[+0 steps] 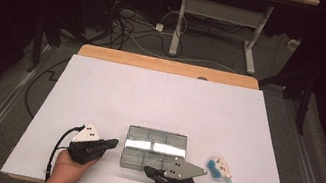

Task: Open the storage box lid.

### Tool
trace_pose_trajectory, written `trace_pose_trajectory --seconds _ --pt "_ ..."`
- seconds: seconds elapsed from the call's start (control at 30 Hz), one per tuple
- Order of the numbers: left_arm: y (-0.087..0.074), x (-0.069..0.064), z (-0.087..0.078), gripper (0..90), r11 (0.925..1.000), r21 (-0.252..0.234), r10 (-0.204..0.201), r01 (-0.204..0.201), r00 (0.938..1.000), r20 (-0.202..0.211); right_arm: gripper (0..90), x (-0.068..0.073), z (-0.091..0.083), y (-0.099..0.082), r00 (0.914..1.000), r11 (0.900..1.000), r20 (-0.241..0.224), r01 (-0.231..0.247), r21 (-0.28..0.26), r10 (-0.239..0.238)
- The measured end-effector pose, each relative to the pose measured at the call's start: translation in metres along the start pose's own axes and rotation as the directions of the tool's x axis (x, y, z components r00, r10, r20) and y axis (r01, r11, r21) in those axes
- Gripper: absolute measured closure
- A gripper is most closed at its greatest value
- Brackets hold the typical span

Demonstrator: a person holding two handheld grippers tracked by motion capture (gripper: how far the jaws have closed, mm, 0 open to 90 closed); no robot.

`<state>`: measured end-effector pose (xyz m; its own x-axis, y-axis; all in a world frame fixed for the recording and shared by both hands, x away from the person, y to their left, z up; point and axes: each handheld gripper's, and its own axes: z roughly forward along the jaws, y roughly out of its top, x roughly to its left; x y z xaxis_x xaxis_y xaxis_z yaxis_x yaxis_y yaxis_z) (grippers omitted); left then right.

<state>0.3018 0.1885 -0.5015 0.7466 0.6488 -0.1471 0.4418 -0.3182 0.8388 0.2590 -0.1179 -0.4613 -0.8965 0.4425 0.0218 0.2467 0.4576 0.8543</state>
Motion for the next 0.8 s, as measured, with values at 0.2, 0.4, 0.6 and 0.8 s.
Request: trace_pose_trajectory --seconds 0.2,0.4,0.6,0.8 --pt "0.0 -0.001 0.0 88.0 1.0 0.0 0.005 -0.005 1.0 0.008 90.0 0.004 0.006 -0.007 0.9997 0.9994 -0.021 -0.01 0.034 0.01" --pt "0.001 0.0 0.001 87.9 0.9999 0.01 0.005 -0.005 0.9998 0.021 90.0 0.003 0.015 -0.019 0.9982 0.9938 -0.039 -0.042 0.103 0.046" --pt "0.001 0.001 0.001 87.9 1.0 0.01 -0.002 0.001 0.9997 0.024 90.0 -0.002 0.016 -0.023 0.998 0.9904 -0.027 -0.054 0.127 0.058" --pt "0.001 0.001 0.001 87.9 0.9999 0.01 -0.005 0.005 0.9996 0.027 90.0 -0.005 0.016 -0.024 0.9972 0.9874 -0.017 -0.07 0.142 0.073"
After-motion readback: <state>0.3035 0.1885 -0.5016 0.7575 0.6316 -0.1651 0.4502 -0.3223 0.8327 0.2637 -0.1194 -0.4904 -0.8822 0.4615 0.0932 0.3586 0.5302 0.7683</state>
